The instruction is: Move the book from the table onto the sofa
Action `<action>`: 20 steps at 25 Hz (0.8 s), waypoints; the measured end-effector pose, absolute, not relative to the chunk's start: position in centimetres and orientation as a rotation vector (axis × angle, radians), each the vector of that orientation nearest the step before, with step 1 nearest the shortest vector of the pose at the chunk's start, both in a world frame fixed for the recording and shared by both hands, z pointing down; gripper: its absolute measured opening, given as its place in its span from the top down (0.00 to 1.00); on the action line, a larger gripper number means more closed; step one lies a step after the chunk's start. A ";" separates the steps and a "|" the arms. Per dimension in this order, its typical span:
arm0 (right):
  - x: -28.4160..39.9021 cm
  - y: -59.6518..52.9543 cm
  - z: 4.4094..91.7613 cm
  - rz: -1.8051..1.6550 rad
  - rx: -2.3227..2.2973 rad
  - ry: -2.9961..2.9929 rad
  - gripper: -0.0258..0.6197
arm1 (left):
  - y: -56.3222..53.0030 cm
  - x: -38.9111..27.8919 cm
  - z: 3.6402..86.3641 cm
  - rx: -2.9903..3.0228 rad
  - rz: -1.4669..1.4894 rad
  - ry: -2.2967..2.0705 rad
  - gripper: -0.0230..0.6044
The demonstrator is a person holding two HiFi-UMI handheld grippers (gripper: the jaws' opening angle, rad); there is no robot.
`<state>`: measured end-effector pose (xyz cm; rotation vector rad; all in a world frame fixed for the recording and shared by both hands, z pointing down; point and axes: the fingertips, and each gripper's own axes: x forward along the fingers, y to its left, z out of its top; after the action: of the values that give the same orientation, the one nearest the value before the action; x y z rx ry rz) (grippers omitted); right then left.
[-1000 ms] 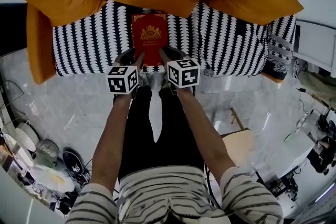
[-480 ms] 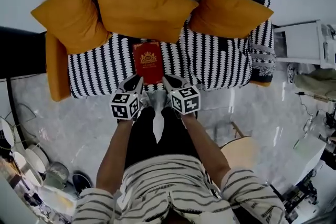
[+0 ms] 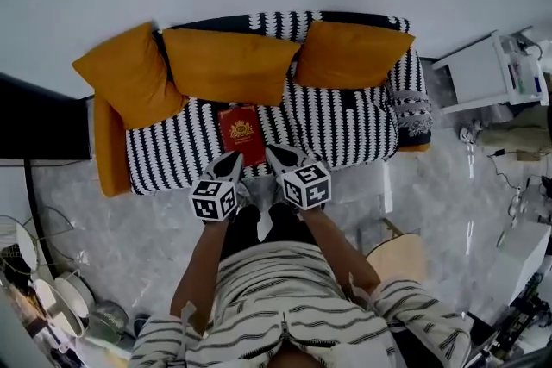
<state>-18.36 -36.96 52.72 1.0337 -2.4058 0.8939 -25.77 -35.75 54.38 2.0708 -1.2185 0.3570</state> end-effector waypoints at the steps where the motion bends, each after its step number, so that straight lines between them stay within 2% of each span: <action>1: -18.1 -37.2 51.5 0.877 1.044 -2.422 0.94 | -36.0 -25.4 53.2 2.089 0.338 -1.220 0.92; 8: -16.6 -38.0 44.4 0.802 1.172 -2.517 0.94 | -36.0 -24.0 45.4 2.205 0.237 -1.240 0.93; 20: -17.1 -40.5 35.3 0.534 1.226 -2.712 0.94 | -38.7 -23.1 38.0 2.333 0.092 -1.312 0.95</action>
<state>-17.11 -40.49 35.31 1.2262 -2.7117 0.5336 -23.15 -38.71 37.97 2.3335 -1.3124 0.0924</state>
